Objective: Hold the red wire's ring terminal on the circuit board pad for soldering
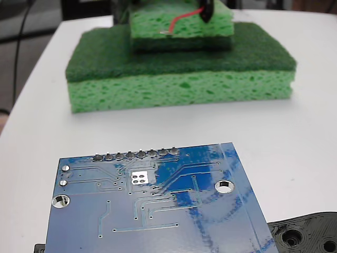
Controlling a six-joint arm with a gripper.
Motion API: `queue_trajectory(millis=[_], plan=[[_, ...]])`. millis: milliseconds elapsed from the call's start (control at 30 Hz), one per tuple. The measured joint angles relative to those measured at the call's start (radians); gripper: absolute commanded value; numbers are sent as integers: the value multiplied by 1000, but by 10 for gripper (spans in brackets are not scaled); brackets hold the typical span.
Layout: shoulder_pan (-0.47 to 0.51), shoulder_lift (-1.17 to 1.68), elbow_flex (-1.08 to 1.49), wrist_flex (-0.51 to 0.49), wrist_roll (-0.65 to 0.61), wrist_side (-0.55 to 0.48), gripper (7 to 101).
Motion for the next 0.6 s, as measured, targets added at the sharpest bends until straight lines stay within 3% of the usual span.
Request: queue_trajectory(millis=[367,600], plan=[[98,-15,-129,57,-21,-92,1003],[195,-350,-385,26,-100,-172,1003]])
